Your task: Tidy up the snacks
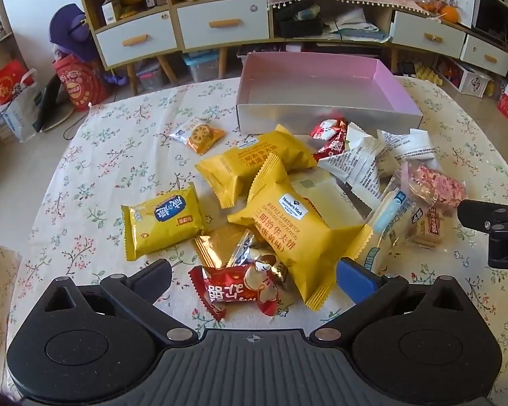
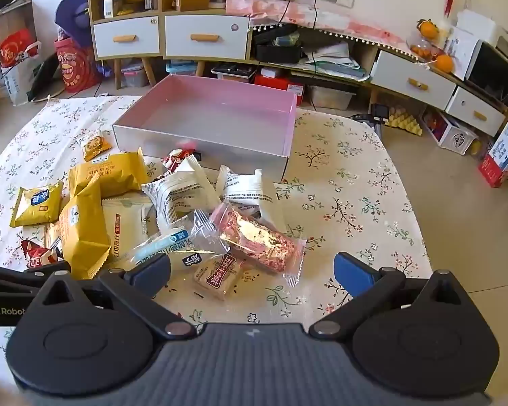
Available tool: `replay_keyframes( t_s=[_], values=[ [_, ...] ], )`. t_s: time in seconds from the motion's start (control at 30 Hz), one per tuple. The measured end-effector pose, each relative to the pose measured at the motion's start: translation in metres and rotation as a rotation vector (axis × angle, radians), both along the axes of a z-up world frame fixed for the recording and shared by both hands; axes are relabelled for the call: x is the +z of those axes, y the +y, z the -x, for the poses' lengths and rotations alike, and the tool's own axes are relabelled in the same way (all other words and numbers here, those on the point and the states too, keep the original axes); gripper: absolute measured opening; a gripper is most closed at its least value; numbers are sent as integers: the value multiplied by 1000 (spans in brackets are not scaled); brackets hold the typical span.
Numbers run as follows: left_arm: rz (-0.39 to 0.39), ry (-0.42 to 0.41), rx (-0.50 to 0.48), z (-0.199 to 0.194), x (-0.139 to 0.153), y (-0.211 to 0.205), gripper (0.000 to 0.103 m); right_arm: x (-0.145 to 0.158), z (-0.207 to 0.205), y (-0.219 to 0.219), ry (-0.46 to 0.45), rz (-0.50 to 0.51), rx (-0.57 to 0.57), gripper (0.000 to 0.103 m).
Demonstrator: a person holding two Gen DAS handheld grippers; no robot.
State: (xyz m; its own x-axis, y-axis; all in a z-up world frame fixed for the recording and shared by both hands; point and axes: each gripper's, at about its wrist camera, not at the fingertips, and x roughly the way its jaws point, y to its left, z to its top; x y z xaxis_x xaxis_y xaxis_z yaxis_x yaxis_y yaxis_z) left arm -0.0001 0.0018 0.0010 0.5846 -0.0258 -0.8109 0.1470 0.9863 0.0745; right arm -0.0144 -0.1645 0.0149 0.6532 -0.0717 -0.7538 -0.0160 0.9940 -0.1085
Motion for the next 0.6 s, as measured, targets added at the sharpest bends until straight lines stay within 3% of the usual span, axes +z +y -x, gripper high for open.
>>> replay_keyframes(
  t_s=[0.6],
  values=[
    [11, -5, 4, 1, 3, 2, 103, -2, 0, 3, 5, 16, 4, 103]
  ],
)
